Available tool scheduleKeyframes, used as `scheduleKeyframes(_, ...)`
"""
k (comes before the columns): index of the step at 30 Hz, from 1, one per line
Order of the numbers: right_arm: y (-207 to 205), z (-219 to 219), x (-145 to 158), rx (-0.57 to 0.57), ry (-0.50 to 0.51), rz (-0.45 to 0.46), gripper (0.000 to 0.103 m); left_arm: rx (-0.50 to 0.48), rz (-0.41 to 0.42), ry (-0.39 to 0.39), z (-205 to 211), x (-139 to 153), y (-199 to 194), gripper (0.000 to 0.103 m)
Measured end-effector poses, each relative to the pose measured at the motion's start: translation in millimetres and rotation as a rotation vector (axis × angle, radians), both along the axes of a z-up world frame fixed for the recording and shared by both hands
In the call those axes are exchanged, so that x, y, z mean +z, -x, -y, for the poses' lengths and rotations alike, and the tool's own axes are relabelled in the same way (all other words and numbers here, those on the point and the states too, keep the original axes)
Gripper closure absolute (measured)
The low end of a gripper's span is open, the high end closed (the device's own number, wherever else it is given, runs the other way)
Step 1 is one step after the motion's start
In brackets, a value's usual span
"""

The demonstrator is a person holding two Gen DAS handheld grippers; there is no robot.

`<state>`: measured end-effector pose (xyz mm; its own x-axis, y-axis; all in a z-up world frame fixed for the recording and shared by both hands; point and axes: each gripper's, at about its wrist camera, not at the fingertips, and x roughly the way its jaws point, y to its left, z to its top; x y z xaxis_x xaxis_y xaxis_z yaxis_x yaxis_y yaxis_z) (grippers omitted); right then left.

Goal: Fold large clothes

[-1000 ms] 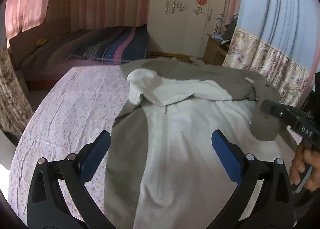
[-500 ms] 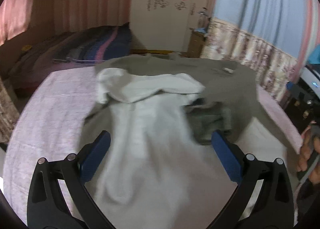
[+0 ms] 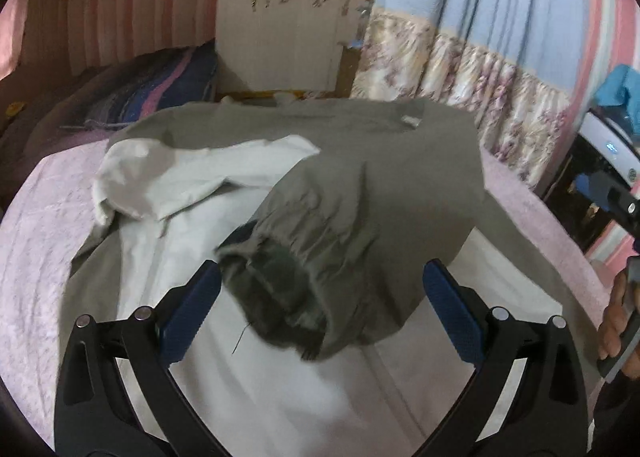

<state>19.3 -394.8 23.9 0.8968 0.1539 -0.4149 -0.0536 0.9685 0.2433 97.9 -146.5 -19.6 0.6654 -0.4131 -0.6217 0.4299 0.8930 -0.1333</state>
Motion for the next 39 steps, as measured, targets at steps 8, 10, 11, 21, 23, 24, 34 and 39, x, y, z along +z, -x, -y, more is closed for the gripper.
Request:
scheduleKeyframes(8,-21,-14,16,0.056,0.119,-0.026,0.005,0.058,0.099,-0.073,-30,24,-29,0.095)
scheduleKeyframes(10,-29,-16,21,0.061,0.15,-0.026,0.005,0.108,0.147,-0.084,-51,44,-41,0.095)
scheduleKeyframes(11,-34,-16,24,0.065,0.166,-0.024,0.005,0.128,0.16,-0.088,-60,51,-48,0.095)
scheduleKeyframes(21,-133,-21,28,0.054,0.223,-0.095,0.004,0.303,0.036,-0.246,-121,25,-176,0.077)
scheduleKeyframes(23,-149,-22,25,0.032,0.198,-0.109,0.004,0.334,0.026,-0.272,-125,15,-187,0.058)
scheduleKeyframes(24,-157,-23,24,0.028,0.183,-0.114,0.004,0.367,0.02,-0.276,-129,12,-191,0.044)
scheduleKeyframes(34,-242,-67,-10,0.035,0.17,-0.208,0.003,0.29,0.08,-0.078,-85,60,-166,0.003)
scheduleKeyframes(39,-280,-82,-52,0.052,0.194,-0.321,0.003,0.165,0.036,-0.149,-23,33,-186,0.003)
